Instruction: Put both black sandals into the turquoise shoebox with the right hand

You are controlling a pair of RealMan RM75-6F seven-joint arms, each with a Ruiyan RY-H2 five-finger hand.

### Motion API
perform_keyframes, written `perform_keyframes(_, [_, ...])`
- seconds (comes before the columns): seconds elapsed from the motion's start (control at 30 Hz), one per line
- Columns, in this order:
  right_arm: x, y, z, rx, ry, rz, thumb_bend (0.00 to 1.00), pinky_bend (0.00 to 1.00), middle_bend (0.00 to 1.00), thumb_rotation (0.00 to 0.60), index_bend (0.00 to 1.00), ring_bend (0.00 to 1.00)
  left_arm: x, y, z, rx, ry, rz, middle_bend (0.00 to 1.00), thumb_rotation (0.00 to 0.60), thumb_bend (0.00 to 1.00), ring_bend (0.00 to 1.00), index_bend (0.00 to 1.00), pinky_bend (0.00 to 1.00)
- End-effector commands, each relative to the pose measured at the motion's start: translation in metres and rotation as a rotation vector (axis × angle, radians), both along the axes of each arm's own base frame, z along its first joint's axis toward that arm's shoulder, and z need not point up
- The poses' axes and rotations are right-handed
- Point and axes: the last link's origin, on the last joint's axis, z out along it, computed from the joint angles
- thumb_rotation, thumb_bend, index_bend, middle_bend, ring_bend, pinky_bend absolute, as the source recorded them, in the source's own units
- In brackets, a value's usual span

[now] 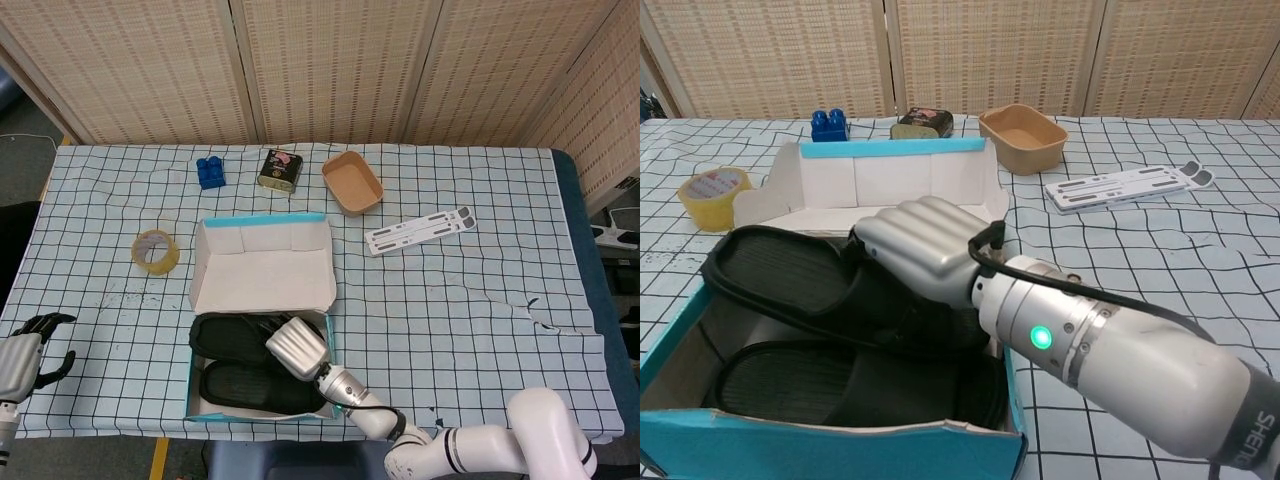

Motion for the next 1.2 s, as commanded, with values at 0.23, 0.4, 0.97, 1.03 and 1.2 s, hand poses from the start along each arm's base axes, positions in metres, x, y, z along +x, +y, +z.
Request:
perform_keyframes(0.23, [-0.024,0.003,-0.017,0.019,0.185,-0.006,0.10,0.63,0.71,0.600,0.83,0.60,0.000,0.000,0.000,-0.002,-0.002,0.002,0.23,0.600,0.40,0.19,0.26,0.36])
perform_keyframes(0.4, [-0.020,0.003,-0.012,0.024,0.158,0.001,0.10,0.58,0.60,0.600,0.68,0.43,0.000,0.000,0.000,-0.003,-0.002,0.002,0.23,0.600,0.40,0.19,0.26,0.36])
perform_keyframes(0.97, [-0.012,-0.009,0.046,-0.022,0.000,-0.001,0.10,0.14,0.21,0.600,0.27,0.02,-0.001,0.001,-0.002,-0.011,0.003,0.009,0.23,0.600,0.40,0.19,0.26,0.36])
perform_keyframes(1.03, [-0.011,-0.012,0.050,-0.015,-0.012,-0.018,0.10,0.12,0.19,0.600,0.25,0.01,-0.001,0.001,-0.002,-0.011,0.003,0.012,0.23,0.600,0.40,0.19,0.26,0.36])
perform_keyframes(1.2, [-0.002,-0.011,0.056,0.016,-0.079,-0.031,0.10,0.09,0.17,0.600,0.19,0.00,-0.001,0.002,-0.002,-0.009,0.002,0.013,0.23,0.600,0.40,0.19,0.26,0.36])
